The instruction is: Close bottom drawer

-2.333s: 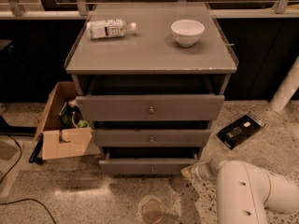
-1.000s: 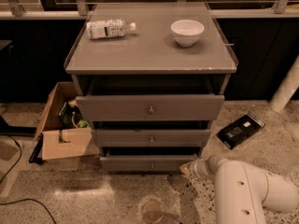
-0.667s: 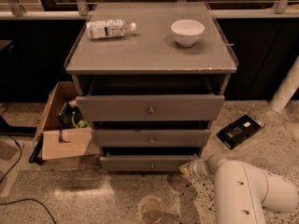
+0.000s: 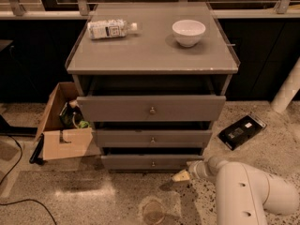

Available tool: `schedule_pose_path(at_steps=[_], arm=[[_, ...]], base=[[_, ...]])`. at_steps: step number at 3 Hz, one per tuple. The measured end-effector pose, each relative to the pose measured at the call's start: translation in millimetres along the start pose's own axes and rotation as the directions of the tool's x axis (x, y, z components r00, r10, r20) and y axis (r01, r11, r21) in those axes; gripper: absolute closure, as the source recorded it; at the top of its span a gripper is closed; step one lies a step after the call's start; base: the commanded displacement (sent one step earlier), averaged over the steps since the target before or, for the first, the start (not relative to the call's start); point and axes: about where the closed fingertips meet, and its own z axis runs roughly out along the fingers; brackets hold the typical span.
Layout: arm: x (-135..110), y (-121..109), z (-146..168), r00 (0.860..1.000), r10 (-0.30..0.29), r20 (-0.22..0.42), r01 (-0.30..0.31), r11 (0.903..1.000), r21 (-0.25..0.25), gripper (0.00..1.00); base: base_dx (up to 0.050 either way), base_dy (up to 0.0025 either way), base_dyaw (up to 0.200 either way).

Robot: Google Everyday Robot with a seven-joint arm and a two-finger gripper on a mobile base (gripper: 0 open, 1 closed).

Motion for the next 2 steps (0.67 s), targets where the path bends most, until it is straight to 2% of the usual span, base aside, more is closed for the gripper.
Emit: schedule_pose_path(at_steps=[1,2], arm=[[3,2,-3,1.000,-0.014,0.014,0.014,0.9999,-0.002,0.00],[53,10,-36,1.000,-0.008,0.021,0.009,0.9999,-0.013,0.00]], base=[[0.000,0.00000,0.000],[0.000,0.00000,0.000]])
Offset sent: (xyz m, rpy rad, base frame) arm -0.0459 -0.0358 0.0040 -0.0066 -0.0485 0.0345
